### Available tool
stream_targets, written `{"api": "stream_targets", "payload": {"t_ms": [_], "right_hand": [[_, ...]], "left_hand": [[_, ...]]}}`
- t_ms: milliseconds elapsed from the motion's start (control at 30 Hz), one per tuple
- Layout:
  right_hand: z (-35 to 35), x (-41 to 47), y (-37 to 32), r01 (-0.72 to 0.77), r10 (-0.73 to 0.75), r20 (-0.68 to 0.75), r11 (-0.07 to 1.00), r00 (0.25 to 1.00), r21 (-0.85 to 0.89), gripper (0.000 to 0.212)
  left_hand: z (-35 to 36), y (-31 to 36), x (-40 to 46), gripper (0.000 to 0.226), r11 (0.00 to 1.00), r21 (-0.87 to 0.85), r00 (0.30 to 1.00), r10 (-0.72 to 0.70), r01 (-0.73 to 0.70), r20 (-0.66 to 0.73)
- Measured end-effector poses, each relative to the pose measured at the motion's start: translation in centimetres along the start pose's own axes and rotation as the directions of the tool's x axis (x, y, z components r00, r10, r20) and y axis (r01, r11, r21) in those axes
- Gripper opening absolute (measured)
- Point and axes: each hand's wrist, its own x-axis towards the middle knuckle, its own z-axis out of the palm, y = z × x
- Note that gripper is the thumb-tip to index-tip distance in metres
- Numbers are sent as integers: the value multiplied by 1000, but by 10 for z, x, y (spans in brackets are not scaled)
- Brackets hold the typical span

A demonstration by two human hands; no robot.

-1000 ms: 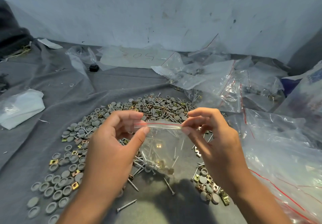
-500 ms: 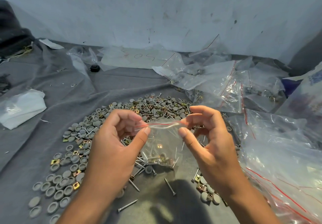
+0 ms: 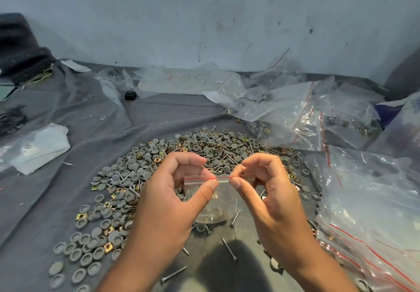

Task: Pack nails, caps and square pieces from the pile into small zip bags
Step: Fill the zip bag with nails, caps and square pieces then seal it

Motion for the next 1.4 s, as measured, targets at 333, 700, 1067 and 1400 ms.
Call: {"api": "stream_targets", "payload": {"t_ms": [333,700,1067,1400], "right_hand": [[0,0,0,-55,55,5,998,998,4,38],[5,-4,-1,-39,39,-2,999,999,13,25],[3,-2,-1,-60,63,-47,996,997,59,36],[-10,9,-1,-240,251,30,872,967,426,51]], "left_hand": [[-1,-1,0,27,999,49,1000,9,-8,-20],[0,0,-3,33,996,84,1000,-11,12,-11],[-2,-2,1,39,997,5,997,-74,74,-21],[-5,3,3,36,996,-77,997,-44,40,-62]]}}
